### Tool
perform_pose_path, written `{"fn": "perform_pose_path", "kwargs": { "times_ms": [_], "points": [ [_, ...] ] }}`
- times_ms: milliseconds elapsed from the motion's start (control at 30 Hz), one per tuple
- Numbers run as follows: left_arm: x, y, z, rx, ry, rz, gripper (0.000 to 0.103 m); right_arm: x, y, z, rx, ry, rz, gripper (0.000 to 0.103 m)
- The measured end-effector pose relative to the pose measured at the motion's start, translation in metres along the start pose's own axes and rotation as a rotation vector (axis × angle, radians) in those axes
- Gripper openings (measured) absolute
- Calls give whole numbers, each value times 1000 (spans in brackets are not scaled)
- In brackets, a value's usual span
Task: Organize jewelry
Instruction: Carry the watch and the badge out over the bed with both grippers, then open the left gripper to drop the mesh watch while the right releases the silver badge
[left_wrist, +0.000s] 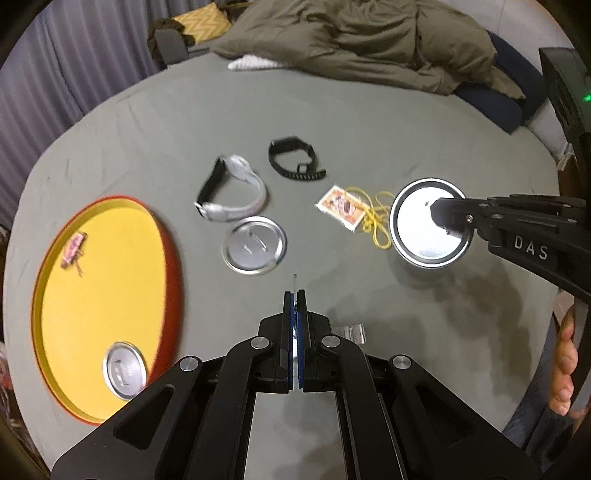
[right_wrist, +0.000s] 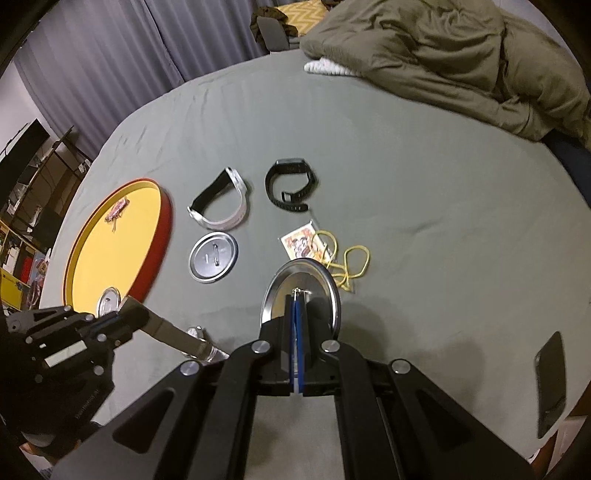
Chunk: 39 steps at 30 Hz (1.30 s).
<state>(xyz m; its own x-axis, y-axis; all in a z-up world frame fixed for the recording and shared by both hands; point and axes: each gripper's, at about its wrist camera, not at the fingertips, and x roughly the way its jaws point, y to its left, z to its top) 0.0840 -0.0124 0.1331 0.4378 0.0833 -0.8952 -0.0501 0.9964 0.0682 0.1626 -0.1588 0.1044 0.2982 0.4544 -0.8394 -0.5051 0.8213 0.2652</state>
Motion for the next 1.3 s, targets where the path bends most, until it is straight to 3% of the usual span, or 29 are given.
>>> {"fn": "perform_pose_path", "kwargs": {
  "times_ms": [500,733,1000,1200,1267,1300],
  "points": [
    [36,-13,-9,29,73,-90,2,49,-23,-15,68,92,7,2],
    [53,-22,-12,45,95,-134,7,68,-35,-24,96,128,1,2],
    [55,-42,-17,95,92,-235,9,71,-38,-27,105,135,0,2],
    [64,-52,-24,123,105,-235,25,70,-38,-28,100,141,-6,2],
    [63,-53,-27,131,91,-221,44,72,-37,-27,101,142,-6,2],
    [62,-53,-27,131,79,-215,61,72,-37,-27,100,142,-8,2]
  ]
}}
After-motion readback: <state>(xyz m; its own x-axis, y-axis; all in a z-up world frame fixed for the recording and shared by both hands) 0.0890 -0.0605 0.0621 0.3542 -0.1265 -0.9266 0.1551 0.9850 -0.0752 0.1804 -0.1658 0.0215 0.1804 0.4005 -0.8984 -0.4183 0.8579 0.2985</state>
